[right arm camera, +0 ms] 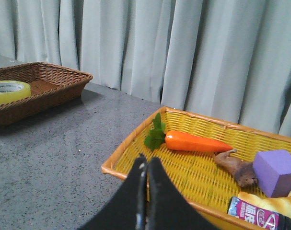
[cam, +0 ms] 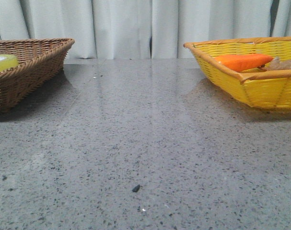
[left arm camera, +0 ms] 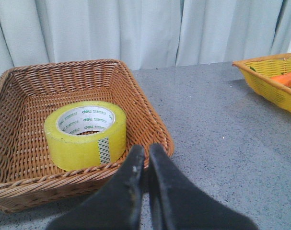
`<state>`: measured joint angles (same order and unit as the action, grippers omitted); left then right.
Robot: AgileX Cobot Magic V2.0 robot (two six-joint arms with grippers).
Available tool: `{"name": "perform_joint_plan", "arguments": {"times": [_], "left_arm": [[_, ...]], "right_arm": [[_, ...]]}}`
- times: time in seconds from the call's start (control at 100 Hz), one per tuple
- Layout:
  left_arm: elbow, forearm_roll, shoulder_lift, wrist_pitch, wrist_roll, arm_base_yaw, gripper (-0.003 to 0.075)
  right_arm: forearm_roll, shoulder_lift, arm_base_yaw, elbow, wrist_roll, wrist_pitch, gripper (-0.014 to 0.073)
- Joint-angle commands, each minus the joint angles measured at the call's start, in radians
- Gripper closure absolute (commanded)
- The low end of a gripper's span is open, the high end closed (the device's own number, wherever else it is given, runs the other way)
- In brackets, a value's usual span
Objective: Transfer tape with both arms
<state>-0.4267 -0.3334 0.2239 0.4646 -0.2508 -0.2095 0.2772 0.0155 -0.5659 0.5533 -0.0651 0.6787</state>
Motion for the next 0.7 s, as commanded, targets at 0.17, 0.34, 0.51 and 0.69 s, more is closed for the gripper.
{"name": "perform_joint_plan", "arguments": {"times": [0.17, 0.34, 0.51, 0.69], "left_arm": [[-0.008, -0.023, 0.012, -0.094, 0.001, 0.003, 0.0741], [0.113, 0.091, -0.016, -0.258, -0.003, 0.005, 0.0741], [0.313, 0.255, -0.176, -0.409, -0.003, 0.017, 0.0741], [0.422, 0.257, -0.246, -0.302, 0.180, 0.041, 0.0741]], "right_arm": [[0.020, 0.005, -0.001, 0.019, 0.004, -0.069, 0.0660], [0.020, 0.005, -0.001, 0.019, 0.004, -0.069, 0.0660], [0.020, 0.005, -0.001, 0.019, 0.004, -0.069, 0.0660], [0.020, 0.005, -0.001, 0.019, 0.004, -0.069, 0.0660]]}}
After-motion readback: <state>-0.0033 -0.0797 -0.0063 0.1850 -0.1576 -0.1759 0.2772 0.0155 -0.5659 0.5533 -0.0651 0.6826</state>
